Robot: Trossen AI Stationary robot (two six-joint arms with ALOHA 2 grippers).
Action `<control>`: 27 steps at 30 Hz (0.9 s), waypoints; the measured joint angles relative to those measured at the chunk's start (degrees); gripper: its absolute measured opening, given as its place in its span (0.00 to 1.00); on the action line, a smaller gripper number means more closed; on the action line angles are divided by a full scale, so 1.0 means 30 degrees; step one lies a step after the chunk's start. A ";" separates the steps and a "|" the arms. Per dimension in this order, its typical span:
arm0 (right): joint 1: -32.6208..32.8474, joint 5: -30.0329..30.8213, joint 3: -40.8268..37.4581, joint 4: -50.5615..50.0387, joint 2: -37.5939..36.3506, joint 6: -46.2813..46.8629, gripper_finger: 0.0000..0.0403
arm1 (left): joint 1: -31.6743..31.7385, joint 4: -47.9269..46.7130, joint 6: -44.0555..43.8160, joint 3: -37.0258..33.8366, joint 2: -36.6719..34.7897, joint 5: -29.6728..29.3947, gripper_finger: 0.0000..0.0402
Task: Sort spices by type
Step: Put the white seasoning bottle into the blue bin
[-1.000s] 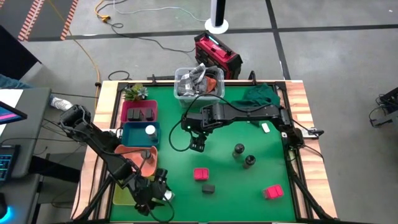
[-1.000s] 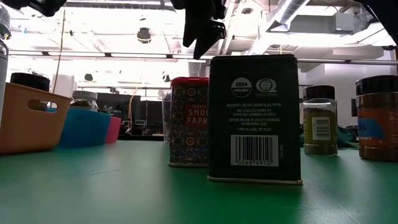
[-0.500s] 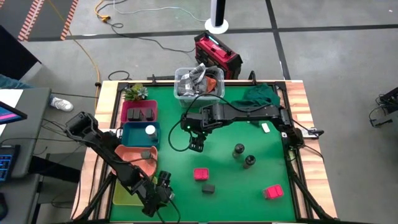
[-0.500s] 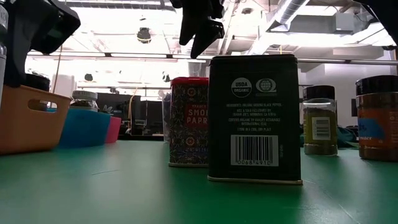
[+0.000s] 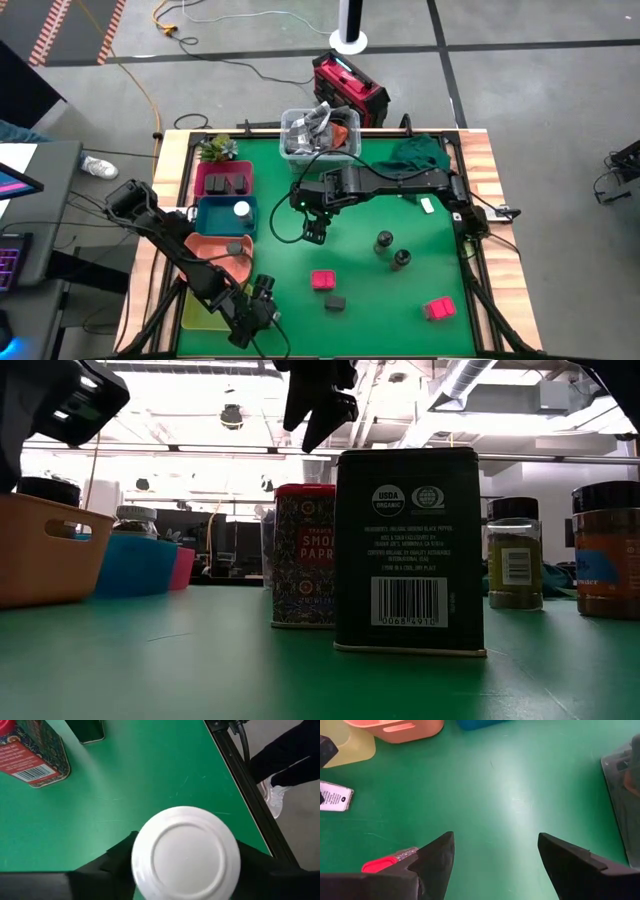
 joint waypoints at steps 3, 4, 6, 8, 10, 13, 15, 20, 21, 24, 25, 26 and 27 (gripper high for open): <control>0.0000 0.0000 0.0000 0.0003 0.0000 0.0000 0.77 | -0.0007 -0.0022 0.0000 0.0000 -0.0007 -0.0042 0.49; 0.0000 0.0000 0.0000 0.0003 0.0000 0.0000 0.77 | -0.0007 -0.0022 -0.0020 0.0000 -0.0007 -0.0042 0.49; 0.0000 0.0000 0.0000 0.0003 0.0000 0.0000 0.77 | -0.0007 -0.0029 -0.0168 0.0000 -0.0015 -0.0049 0.49; -0.0002 0.0000 0.0000 0.0003 0.0000 -0.0005 0.77 | 0.0053 -0.0047 -0.0231 0.0000 -0.0025 -0.0049 0.49; -0.0007 0.0000 0.0000 0.0003 0.0000 -0.0007 0.77 | 0.0088 -0.0457 -0.0330 0.0000 -0.0232 -0.0140 0.49; -0.0007 0.0000 0.0000 0.0013 0.0007 0.0116 0.77 | 0.0244 -0.1859 -0.0919 0.0067 -0.0857 -0.1108 0.49; -0.0009 0.0000 0.0000 0.0065 0.0007 0.0255 0.77 | 0.0348 -0.2943 -0.1027 0.0202 -0.1484 -0.1891 0.49; -0.0044 0.0000 0.0000 0.0072 0.0007 0.0317 0.77 | 0.0760 -0.5239 -0.1343 0.0211 -0.3459 -0.3501 0.49; -0.0044 0.0000 0.0000 0.0068 0.0007 0.0348 0.77 | 0.0894 -0.5551 -0.1545 0.0211 -0.3928 -0.3965 0.49; -0.0044 -0.0001 0.0000 0.0076 0.0007 0.0452 0.77 | 0.1330 -0.6540 -0.2160 0.0226 -0.5391 -0.5826 0.50; -0.0044 0.0000 0.0000 0.0076 0.0007 0.0459 0.77 | 0.1497 -0.6918 -0.2392 0.0226 -0.5923 -0.6417 0.50; -0.0044 0.0000 0.0000 0.0081 0.0007 0.0464 0.77 | 0.1653 -0.7160 -0.2629 0.0226 -0.6447 -0.7097 0.50; -0.0044 0.0000 0.0000 0.0089 0.0007 0.0471 0.77 | 0.1835 -0.7391 -0.2893 0.0226 -0.6997 -0.7674 0.50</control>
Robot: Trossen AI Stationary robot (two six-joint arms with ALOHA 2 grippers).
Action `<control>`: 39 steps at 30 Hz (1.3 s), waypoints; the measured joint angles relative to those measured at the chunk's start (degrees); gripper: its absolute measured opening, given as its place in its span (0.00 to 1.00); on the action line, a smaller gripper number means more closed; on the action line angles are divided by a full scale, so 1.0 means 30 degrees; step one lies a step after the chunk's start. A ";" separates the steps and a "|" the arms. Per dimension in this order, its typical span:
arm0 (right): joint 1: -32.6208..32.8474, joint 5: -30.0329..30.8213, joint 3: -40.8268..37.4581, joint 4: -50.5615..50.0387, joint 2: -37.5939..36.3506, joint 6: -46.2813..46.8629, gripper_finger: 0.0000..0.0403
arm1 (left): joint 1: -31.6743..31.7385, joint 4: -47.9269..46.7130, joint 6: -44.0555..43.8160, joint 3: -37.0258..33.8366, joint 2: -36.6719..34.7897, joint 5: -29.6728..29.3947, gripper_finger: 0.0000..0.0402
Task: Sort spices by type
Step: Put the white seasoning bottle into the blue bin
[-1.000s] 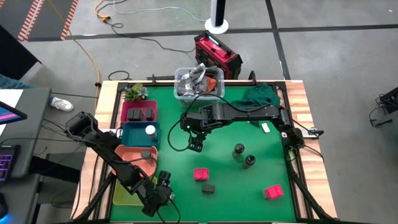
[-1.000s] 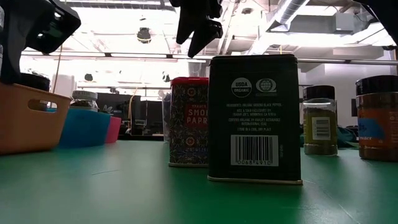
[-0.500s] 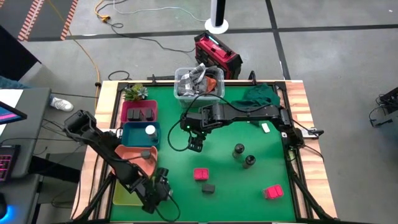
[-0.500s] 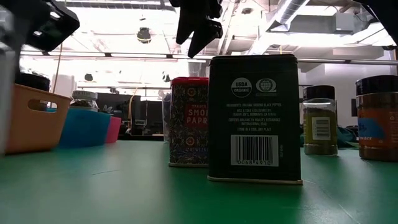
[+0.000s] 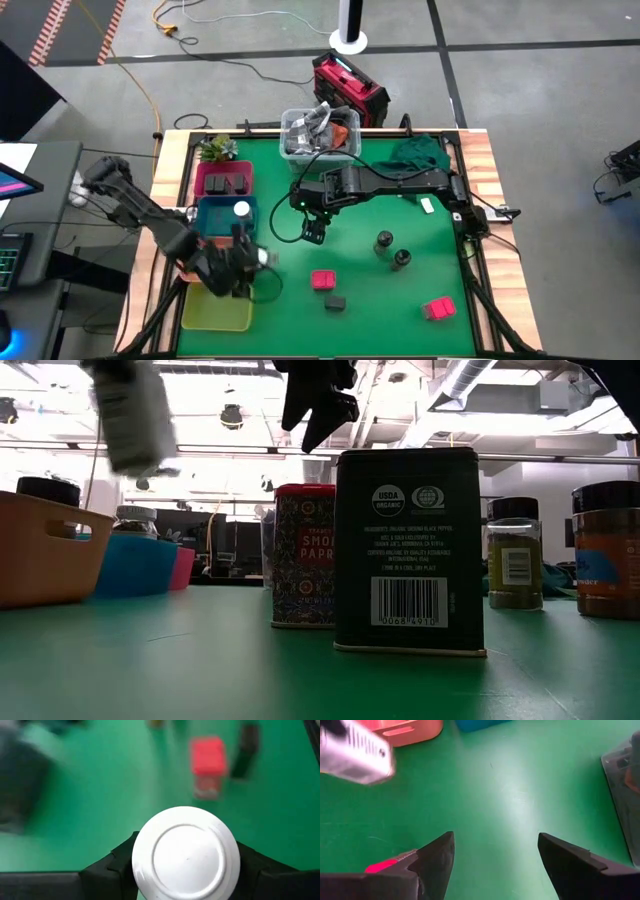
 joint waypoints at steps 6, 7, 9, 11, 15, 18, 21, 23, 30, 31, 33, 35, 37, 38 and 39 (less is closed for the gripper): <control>0.0014 0.0000 0.0000 0.0030 0.0007 0.0039 0.77 | 0.1249 -0.2737 -0.1808 0.0000 -0.3079 -0.2284 0.49; 0.0021 0.0000 0.0000 0.0043 0.0007 0.0039 0.77 | 0.1481 -0.3382 -0.2214 0.0000 -0.3533 -0.2434 0.50; 0.0022 0.0000 0.0000 0.0102 0.0005 0.0039 0.77 | 0.1933 -0.4793 -0.3153 0.0007 -0.4308 -0.2520 0.50; 0.0022 0.0000 0.0000 0.0169 0.0007 0.0039 0.77 | 0.2268 -0.6466 -0.4377 0.0015 -0.4932 -0.2363 0.50; 0.0022 0.0000 0.0000 0.0155 0.0007 0.0033 0.77 | 0.2442 -0.9148 -0.6943 0.0015 -0.5837 -0.1398 0.50; 0.0022 0.0000 0.0000 0.0158 0.0007 0.0028 0.77 | 0.2440 -1.0414 -0.8247 0.0015 -0.6383 -0.0509 0.50; 0.0015 0.0000 0.0000 0.0237 0.0007 0.0025 0.77 | 0.2435 -1.1844 -0.9792 0.0015 -0.6717 0.0002 0.50; 0.0019 0.0000 0.0000 0.0335 0.0007 0.0018 0.77 | 0.2435 -1.2979 -1.0952 0.0015 -0.6796 0.0120 0.50; 0.0051 0.0000 0.0000 0.0331 0.0007 0.0023 0.77 | 0.2435 -1.5795 -1.4728 -0.0721 -0.6754 0.0033 0.51; 0.0067 0.0000 0.0000 0.0332 0.0007 0.0035 0.77 | 0.2435 -1.5776 -1.5193 -0.1072 -0.6783 -0.0035 0.51; 0.0095 -0.0002 0.0000 0.0339 0.0007 0.0107 0.77 | 0.2435 -1.5712 -1.6264 -0.1860 -0.6788 -0.0069 0.51; 0.0102 -0.0007 0.0000 0.0361 0.0007 0.0120 0.77 | 0.2435 -1.5581 -1.7439 -0.2697 -0.6786 -0.0121 0.51; 0.0102 -0.0007 0.0000 0.0459 0.0007 0.0126 0.77 | 0.2435 -1.5460 -1.8629 -0.3373 -0.6784 -0.0326 0.51; 0.0096 -0.0007 0.0000 0.0481 0.0007 0.0127 0.77 | 0.2435 -1.5437 -1.9224 -0.3690 -0.6788 -0.0518 0.51; 0.0095 -0.0007 0.0000 0.0504 0.0007 0.0127 0.77 | 0.2435 -1.5442 -1.9785 -0.3993 -0.6788 -0.0677 0.51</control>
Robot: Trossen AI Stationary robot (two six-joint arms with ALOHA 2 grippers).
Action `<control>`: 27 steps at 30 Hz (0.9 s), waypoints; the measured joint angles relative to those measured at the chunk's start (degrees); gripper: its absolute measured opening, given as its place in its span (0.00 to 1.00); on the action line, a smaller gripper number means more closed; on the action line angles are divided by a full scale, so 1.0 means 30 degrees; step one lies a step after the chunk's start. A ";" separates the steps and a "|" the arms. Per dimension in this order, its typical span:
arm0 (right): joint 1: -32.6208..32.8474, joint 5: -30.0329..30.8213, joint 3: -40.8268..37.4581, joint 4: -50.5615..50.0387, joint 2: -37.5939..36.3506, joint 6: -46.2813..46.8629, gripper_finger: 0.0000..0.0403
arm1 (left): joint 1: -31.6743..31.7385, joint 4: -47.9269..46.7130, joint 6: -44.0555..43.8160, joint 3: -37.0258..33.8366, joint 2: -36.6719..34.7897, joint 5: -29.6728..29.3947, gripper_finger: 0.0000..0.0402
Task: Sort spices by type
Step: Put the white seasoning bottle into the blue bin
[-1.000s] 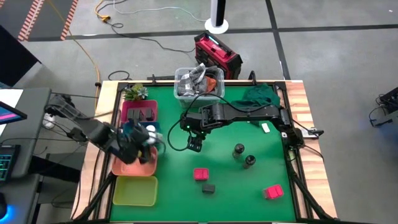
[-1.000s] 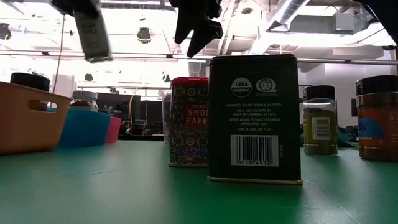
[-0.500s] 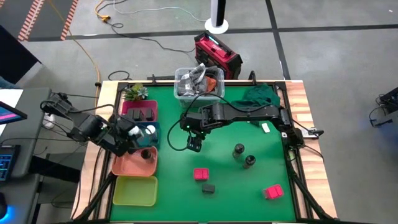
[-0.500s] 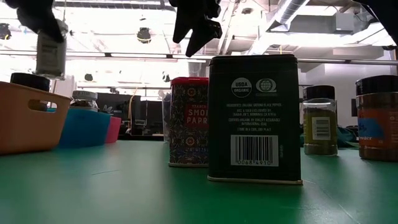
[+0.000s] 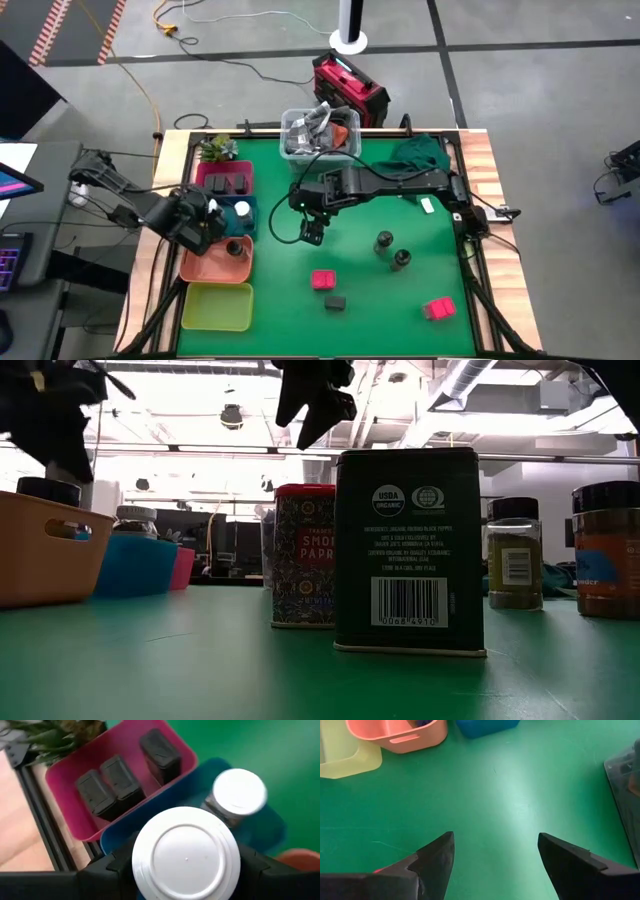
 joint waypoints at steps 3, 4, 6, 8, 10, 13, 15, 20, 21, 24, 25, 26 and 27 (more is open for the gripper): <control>0.0004 0.0000 0.0000 0.0193 0.0000 0.0059 0.77 | 0.0000 -0.0042 -0.1645 -0.0878 0.0001 -0.0220 0.51; 0.0013 0.0000 0.0000 0.0220 0.0000 0.0108 0.77 | 0.0000 -0.0015 -0.1952 -0.1005 0.0008 -0.0335 0.51; 0.0036 0.0000 0.0000 0.0287 0.0000 0.0233 0.77 | 0.0000 -0.0030 -0.2617 -0.0983 0.0002 -0.0865 0.51; 0.0077 0.0000 0.0000 0.0357 0.0000 0.0270 0.77 | 0.0129 -0.0027 -0.3178 -0.0983 -0.0066 -0.1201 0.50; 0.0121 0.0000 0.0000 0.0328 0.0000 0.0359 0.77 | 0.0216 0.0009 -0.3524 -0.0983 -0.0263 -0.1352 0.50; 0.0192 0.0000 0.0000 0.0387 0.0000 0.0386 0.77 | 0.0219 0.0637 -0.3426 -0.0983 -0.0610 -0.1348 0.51; 0.0204 0.0000 0.0000 0.0474 0.0000 0.0401 0.77 | 0.0219 0.1356 -0.3302 -0.0983 -0.0719 -0.1338 0.51; 0.0198 0.0000 0.0000 0.0753 0.0000 0.0401 0.77 | 0.0219 0.3047 -0.3007 -0.0983 -0.0672 -0.1330 0.51; 0.0197 0.0000 0.0000 0.0845 0.0000 0.0403 0.77 | 0.0219 0.3202 -0.3066 -0.0983 -0.0563 -0.1321 0.51; 0.0197 0.0000 0.0000 0.0910 0.0000 0.0401 0.77 | 0.0219 0.3125 -0.3370 -0.0983 -0.0285 -0.1195 0.51; 0.0197 0.0000 0.0000 0.0905 0.0000 0.0401 0.77 | 0.0219 0.2988 -0.3539 -0.0983 -0.0224 -0.1022 0.51; 0.0197 0.0000 0.0000 0.0903 0.0000 0.0401 0.77 | 0.0219 0.2881 -0.3761 -0.0988 -0.0184 -0.0850 0.51; 0.0197 0.0000 0.0000 0.0903 0.0000 0.0401 0.77 | 0.0219 0.2848 -0.3948 -0.0991 -0.0097 -0.0758 0.51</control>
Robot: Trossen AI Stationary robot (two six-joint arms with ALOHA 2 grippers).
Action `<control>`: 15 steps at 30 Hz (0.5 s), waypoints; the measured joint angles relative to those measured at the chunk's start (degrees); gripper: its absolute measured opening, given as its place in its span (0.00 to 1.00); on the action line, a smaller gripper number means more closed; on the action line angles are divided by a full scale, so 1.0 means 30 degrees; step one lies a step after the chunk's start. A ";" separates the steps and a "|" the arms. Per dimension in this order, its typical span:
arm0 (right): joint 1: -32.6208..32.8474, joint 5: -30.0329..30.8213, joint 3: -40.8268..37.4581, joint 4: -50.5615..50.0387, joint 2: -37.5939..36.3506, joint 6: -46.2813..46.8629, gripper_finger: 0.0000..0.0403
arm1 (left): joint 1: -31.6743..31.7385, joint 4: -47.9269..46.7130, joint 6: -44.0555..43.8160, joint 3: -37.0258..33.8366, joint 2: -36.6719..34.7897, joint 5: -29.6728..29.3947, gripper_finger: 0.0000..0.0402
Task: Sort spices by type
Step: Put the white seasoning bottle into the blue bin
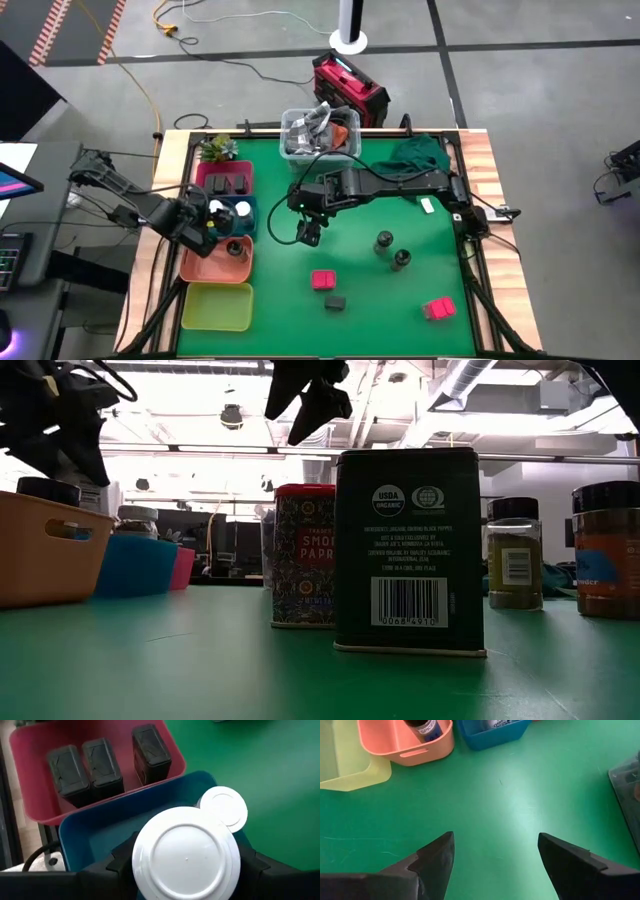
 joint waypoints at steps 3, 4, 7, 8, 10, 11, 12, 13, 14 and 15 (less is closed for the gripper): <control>0.0000 0.0000 0.0000 0.0002 0.0000 0.0092 0.77 | 0.0000 0.0036 -0.0244 0.0000 0.0152 0.0154 0.51; 0.0000 0.0000 0.0000 0.0007 0.0000 0.0102 0.77 | 0.0000 0.0084 -0.0251 0.0000 0.0199 0.0260 0.51; 0.0007 0.0000 0.0000 0.0015 0.0000 0.0109 0.77 | 0.0000 0.0525 0.0014 0.0000 0.0513 0.0243 0.51; 0.0013 0.0000 0.0000 0.0015 0.0000 0.0109 0.77 | 0.0000 0.0660 0.0409 0.0000 0.0616 0.0251 0.51; 0.0015 0.0000 0.0000 0.0015 0.0000 0.0108 0.77 | 0.0000 0.0816 0.1529 0.0000 0.0807 0.0290 0.51; 0.0015 0.0000 0.0000 0.0015 0.0000 0.0108 0.77 | 0.0000 0.0867 0.2229 0.0000 0.0912 0.0333 0.51; 0.0015 0.0000 0.0000 0.0015 0.0000 0.0100 0.77 | 0.0000 0.0949 0.3001 0.0000 0.1010 0.0396 0.51; 0.0015 0.0000 0.0000 0.0015 0.0000 0.0083 0.77 | 0.0000 0.1019 0.3714 0.0000 0.1071 0.0491 0.51; 0.0017 0.0000 0.0000 0.0015 0.0000 0.0022 0.77 | 0.0000 0.1049 0.4494 0.0000 0.1139 0.0557 0.51; 0.0038 0.0000 0.0000 0.0022 0.0000 0.0021 0.77 | 0.0000 0.1058 0.5301 0.0000 0.1139 0.0522 0.51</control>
